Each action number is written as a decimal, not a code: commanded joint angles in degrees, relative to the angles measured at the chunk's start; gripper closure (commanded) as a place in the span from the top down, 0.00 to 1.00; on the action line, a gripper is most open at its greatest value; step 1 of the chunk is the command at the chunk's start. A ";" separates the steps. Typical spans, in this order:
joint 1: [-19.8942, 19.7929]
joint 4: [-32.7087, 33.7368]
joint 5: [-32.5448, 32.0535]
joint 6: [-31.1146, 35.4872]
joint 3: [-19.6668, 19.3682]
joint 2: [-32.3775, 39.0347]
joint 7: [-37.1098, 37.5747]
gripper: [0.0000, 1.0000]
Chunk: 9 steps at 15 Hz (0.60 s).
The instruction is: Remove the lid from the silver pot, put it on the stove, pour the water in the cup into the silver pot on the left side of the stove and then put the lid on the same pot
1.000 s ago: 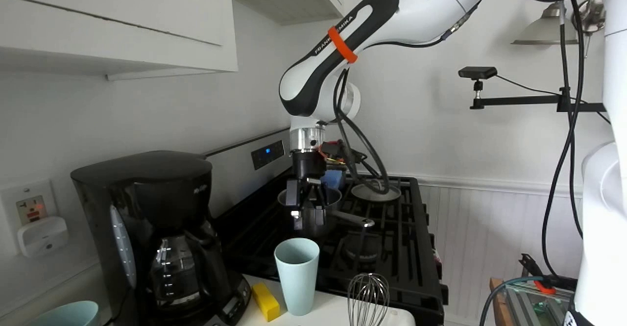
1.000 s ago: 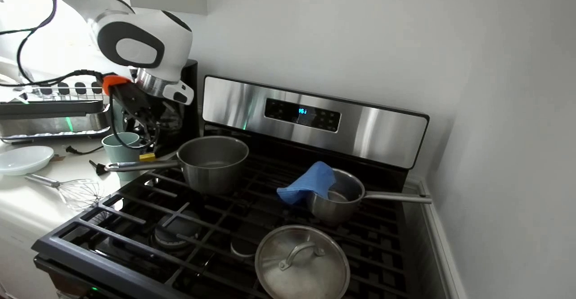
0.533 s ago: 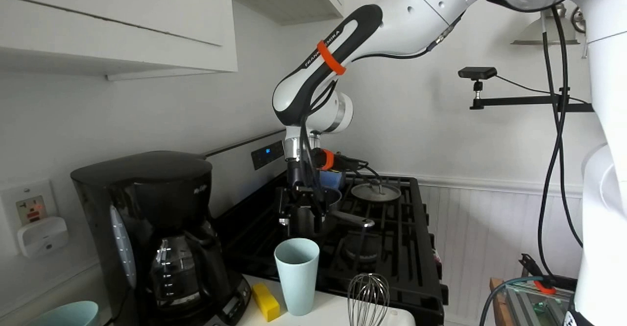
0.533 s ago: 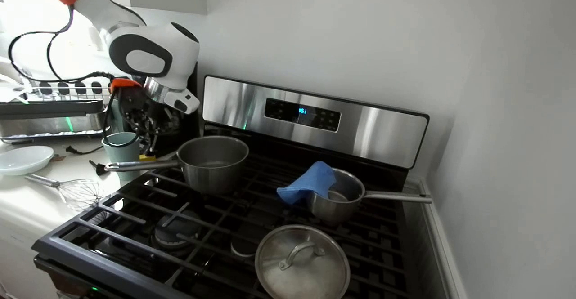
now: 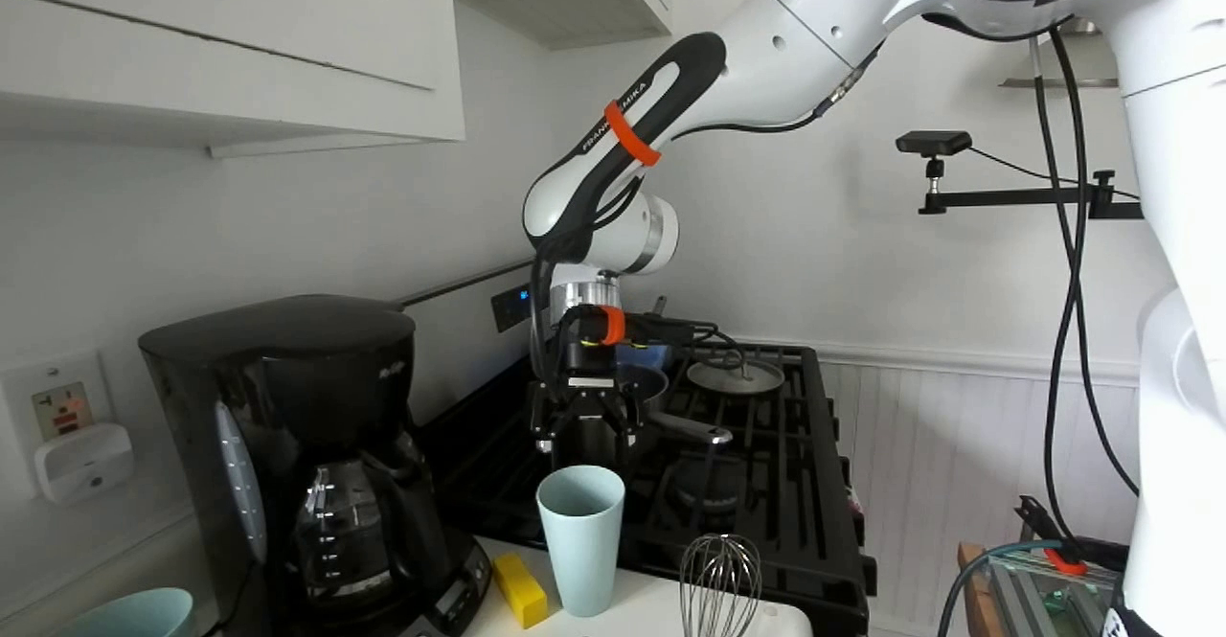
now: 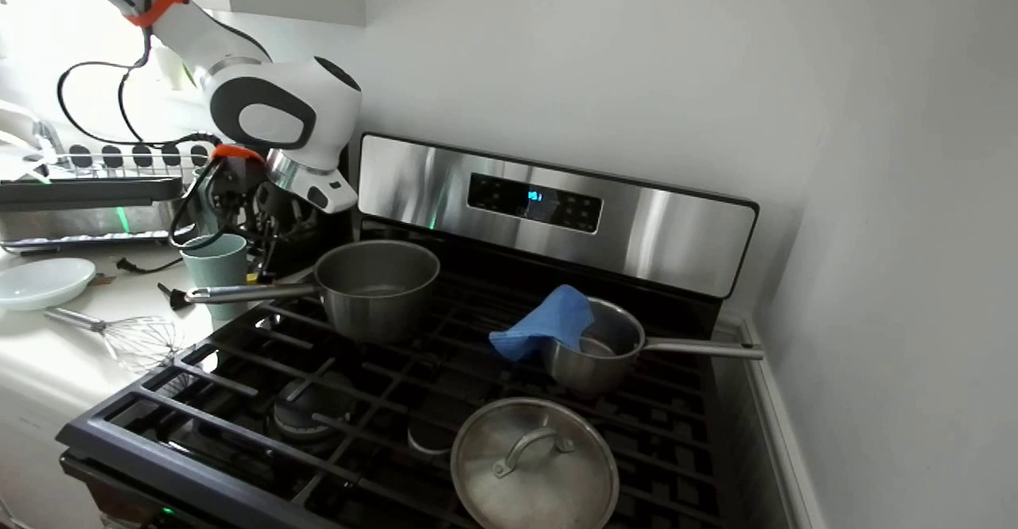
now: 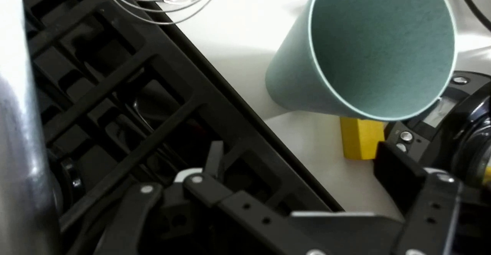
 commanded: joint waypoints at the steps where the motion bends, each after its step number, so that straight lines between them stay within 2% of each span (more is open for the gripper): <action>1: 0.21 2.25 1.36 -1.94 -0.13 2.33 4.56 1.00; 9: -0.03 5.22 3.09 -9.67 -0.20 5.89 10.26 1.00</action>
